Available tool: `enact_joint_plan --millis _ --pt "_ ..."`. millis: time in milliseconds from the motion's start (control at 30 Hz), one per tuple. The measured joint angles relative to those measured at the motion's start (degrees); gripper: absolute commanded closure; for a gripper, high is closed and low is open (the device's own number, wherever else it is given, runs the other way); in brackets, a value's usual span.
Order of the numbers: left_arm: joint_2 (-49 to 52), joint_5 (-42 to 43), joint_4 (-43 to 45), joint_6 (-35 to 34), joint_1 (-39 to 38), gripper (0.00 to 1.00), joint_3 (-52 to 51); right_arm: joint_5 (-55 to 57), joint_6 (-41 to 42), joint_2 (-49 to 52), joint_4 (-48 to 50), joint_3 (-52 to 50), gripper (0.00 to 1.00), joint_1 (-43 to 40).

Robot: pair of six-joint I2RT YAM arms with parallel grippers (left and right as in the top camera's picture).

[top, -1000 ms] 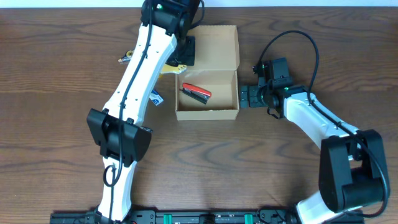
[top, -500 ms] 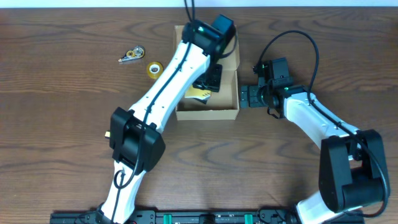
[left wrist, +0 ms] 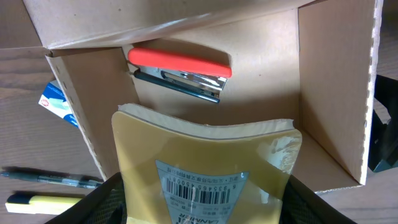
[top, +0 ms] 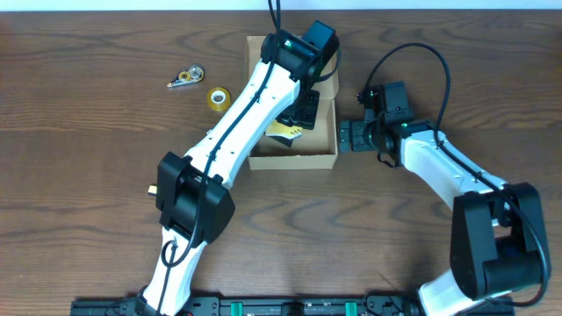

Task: Pack container
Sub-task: 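Lower the sticky-note pad into the box beside the stapler and release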

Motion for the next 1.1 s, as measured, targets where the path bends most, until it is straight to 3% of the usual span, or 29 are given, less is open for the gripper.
enact_joint_plan --millis 133,500,767,1100 --pt "-1.7 -0.7 4.0 0.2 0.0 0.79 -3.0 0.0 0.0 0.0 0.0 0.0 0.01 0.0" --pt "-17.4 -1.0 18.7 -1.6 0.1 0.77 -29.9 0.0 0.0 0.0 0.0 0.0 0.01 0.0" --pt "-17.4 -0.9 26.9 -5.1 0.2 0.76 -37.4 0.0 0.0 0.0 0.0 0.0 0.01 0.0" --pt "-17.4 -1.0 31.8 -10.0 0.2 0.73 -39.6 0.0 0.0 0.0 0.0 0.0 0.01 0.0"
